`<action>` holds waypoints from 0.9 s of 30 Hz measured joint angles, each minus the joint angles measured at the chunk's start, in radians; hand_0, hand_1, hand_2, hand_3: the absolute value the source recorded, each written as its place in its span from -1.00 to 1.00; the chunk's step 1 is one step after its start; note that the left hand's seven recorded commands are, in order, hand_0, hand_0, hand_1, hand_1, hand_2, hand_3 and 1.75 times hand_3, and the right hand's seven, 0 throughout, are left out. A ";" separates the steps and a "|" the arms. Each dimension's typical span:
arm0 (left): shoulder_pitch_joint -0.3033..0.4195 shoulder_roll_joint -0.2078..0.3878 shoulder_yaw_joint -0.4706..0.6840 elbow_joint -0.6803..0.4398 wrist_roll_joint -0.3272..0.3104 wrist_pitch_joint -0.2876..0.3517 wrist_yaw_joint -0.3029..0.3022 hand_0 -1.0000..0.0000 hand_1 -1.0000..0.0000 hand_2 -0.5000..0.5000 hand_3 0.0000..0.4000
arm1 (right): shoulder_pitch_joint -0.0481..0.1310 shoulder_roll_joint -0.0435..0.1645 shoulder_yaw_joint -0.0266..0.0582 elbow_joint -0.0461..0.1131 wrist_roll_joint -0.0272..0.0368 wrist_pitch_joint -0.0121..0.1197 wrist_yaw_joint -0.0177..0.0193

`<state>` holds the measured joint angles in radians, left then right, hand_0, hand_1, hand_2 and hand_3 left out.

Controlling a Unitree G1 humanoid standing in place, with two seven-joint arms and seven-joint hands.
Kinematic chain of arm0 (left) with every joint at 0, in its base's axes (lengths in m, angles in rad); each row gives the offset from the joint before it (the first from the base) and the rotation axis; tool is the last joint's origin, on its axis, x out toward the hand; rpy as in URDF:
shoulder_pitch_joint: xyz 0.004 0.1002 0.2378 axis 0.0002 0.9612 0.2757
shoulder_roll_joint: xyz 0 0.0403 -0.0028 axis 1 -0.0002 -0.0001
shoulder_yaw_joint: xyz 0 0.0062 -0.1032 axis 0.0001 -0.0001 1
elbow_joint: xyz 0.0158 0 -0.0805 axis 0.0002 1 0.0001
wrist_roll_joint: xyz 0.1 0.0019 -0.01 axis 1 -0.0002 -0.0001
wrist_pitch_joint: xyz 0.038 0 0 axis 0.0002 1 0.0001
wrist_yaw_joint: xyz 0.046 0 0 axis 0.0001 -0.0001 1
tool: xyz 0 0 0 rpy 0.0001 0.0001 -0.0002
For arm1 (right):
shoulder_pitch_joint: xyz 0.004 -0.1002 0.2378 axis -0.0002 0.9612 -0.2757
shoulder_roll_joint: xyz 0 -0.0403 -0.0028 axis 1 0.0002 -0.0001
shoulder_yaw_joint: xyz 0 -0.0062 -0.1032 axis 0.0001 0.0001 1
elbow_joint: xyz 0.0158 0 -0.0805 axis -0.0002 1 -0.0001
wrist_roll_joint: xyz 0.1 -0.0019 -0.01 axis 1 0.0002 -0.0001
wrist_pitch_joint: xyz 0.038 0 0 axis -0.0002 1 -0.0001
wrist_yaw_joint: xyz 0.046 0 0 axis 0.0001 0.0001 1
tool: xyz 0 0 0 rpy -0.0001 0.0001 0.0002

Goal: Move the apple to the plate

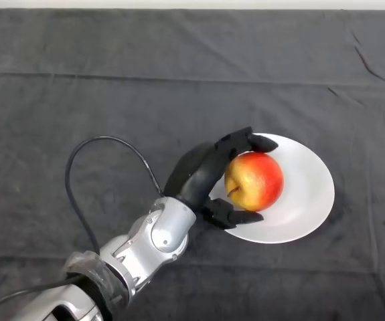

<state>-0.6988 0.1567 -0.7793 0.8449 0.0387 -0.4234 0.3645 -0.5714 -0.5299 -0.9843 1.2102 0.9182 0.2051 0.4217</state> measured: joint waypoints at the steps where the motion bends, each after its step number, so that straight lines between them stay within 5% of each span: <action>1: 0.000 0.000 -0.003 0.005 -0.001 0.000 0.000 -1.00 -1.00 0.00 1.00 | 0.000 0.000 0.0000 0.000 0.0000 0.000 0.0000; 4: 0.000 0.001 -0.004 0.012 -0.021 -0.001 0.000 -1.00 -0.12 -0.44 1.00 | 0.000 0.000 -0.0002 0.000 0.0000 0.000 0.0000; 6: 0.000 0.001 -0.007 0.017 -0.033 -0.004 0.000 -1.00 -0.12 -0.44 1.00 | 0.000 0.000 -0.0001 0.000 0.0000 0.000 0.0000; 7: 0.000 0.001 -0.013 0.022 -0.035 -0.007 0.000 -0.46 1.00 -0.73 0.46 | 0.000 0.000 -0.0001 0.000 0.0000 0.000 0.0000; 8: 0.000 0.002 -0.024 0.024 -0.035 -0.008 0.000 -0.46 1.00 -0.73 0.46 | 0.000 0.000 -0.0001 0.000 0.0000 0.000 0.0000; 9: 0.000 0.002 -0.031 0.026 -0.035 -0.008 0.000 0.77 1.00 -0.11 -0.77 | 0.000 0.000 -0.0001 0.000 0.0000 0.000 0.0000; 10: 0.000 0.001 -0.036 0.026 -0.035 -0.008 0.000 1.00 1.00 0.00 -1.00 | 0.000 0.000 0.0000 0.000 0.0000 0.000 0.0000; 27: -0.038 0.014 -0.031 0.025 -0.090 -0.009 -0.007 1.00 1.00 0.00 -1.00 | 0.000 0.000 -0.0002 0.000 0.0000 0.000 0.0001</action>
<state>-0.7368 0.1711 -0.8100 0.8700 -0.0513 -0.4325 0.3577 -0.5714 -0.5299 -0.9845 1.2102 0.9182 0.2051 0.4217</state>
